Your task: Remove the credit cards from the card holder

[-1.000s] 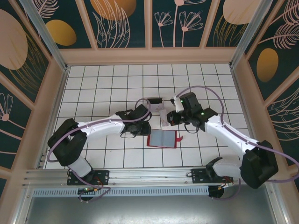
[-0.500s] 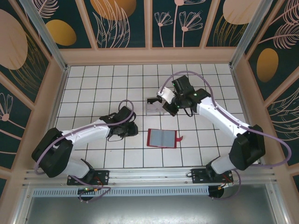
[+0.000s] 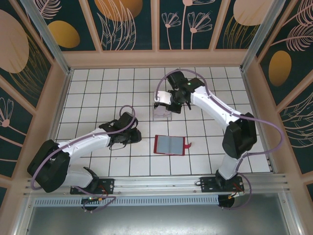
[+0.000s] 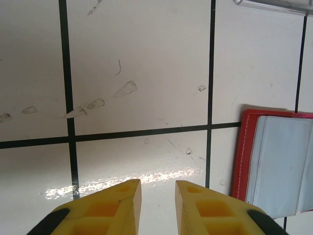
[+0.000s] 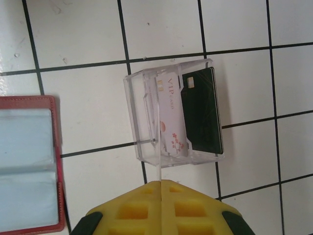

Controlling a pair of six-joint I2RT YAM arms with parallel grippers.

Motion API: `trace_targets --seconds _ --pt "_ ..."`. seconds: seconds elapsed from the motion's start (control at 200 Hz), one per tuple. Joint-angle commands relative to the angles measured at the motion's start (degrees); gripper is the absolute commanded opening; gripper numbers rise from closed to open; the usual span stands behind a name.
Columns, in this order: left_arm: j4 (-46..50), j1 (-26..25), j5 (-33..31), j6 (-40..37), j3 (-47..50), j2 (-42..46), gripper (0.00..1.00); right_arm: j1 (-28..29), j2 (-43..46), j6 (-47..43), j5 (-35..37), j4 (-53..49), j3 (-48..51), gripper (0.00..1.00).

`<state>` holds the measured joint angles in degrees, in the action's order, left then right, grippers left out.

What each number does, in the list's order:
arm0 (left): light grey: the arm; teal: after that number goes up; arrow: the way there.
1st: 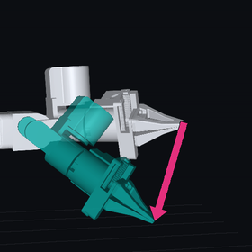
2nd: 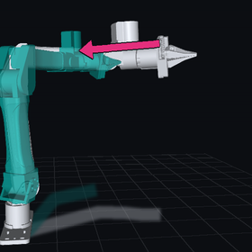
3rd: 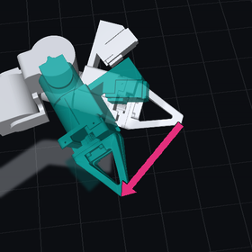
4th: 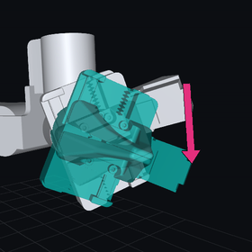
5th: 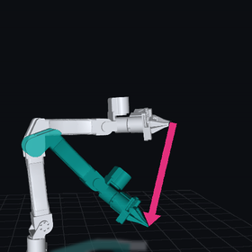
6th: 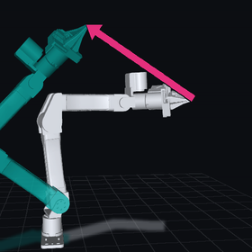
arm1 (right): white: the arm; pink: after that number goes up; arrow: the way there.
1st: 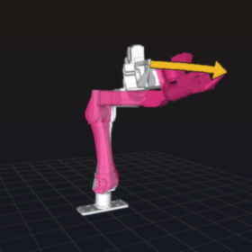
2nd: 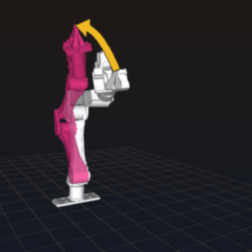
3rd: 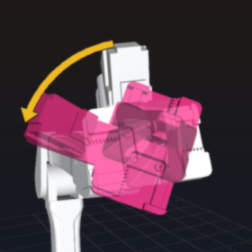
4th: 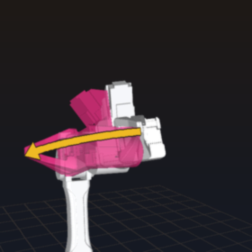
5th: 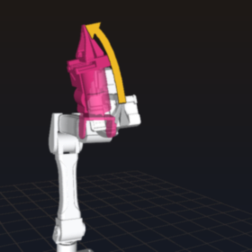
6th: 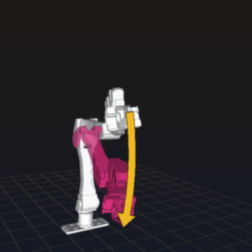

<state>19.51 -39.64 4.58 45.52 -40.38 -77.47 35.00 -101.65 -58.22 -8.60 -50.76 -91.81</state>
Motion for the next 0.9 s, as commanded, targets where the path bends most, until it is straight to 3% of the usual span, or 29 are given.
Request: trace_targets --seconds 0.0,0.5,0.896 --pt "0.18 0.37 -0.85 0.87 1.14 1.20 0.27 0.53 -3.02 -4.04 1.12 -4.46 -4.46 0.00" --pt "-0.52 0.42 -0.54 1.42 2.24 1.80 0.27 1.03 -14.56 -6.13 4.72 -6.69 -12.03 0.00" --pt "-1.05 0.46 -0.27 1.59 3.05 2.28 0.27 1.86 -19.37 -6.66 2.89 -6.63 -13.17 0.00"
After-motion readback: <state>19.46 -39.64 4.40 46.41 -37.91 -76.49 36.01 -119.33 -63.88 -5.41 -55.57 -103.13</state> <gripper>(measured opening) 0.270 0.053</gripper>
